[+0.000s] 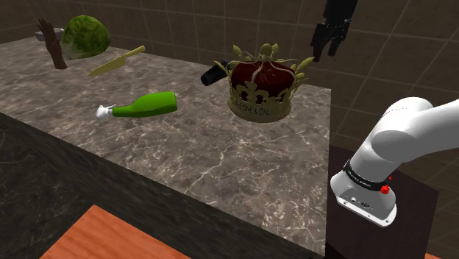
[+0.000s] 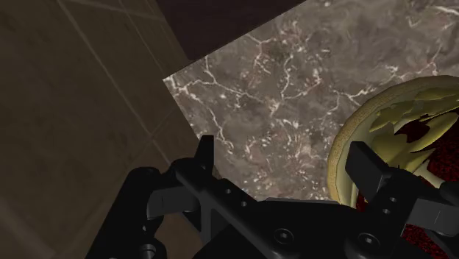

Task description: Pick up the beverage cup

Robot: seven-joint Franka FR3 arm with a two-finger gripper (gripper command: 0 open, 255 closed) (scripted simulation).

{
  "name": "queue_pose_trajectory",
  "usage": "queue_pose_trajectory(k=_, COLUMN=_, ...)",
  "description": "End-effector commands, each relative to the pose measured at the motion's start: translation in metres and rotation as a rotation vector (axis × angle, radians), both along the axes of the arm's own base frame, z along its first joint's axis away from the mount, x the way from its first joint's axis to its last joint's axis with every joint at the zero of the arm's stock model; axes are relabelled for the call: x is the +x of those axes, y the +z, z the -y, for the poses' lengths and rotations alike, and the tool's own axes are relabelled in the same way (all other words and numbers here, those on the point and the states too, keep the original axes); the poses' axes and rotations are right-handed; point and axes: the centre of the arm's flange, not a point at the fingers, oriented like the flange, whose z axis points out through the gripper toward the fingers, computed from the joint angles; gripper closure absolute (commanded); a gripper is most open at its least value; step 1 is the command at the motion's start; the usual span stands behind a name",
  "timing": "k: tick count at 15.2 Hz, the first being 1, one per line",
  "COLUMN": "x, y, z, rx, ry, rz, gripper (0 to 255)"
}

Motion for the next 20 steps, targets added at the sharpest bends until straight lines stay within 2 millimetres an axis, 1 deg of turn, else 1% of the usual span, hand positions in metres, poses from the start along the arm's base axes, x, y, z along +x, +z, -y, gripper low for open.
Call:
queue_pose_trajectory(k=1, x=0.000, y=0.000, z=0.000, rx=0.000, ry=0.000, rz=0.000, gripper=0)
queue_pose_trajectory(k=5, x=0.021, y=-0.013, z=-0.045, rx=-0.014, ry=-0.154, rz=0.035, gripper=0)
queue_pose_trajectory(k=10, x=0.056, y=-0.028, z=-0.096, rx=-0.032, ry=-0.347, rz=0.078, gripper=0)
queue_pose_trajectory(k=15, x=0.101, y=-0.043, z=-0.139, rx=-0.049, ry=-0.539, rz=0.122, gripper=0)
queue_pose_trajectory(k=20, x=0.155, y=-0.056, z=-0.172, rx=-0.067, ry=-0.732, rz=0.165, gripper=0)
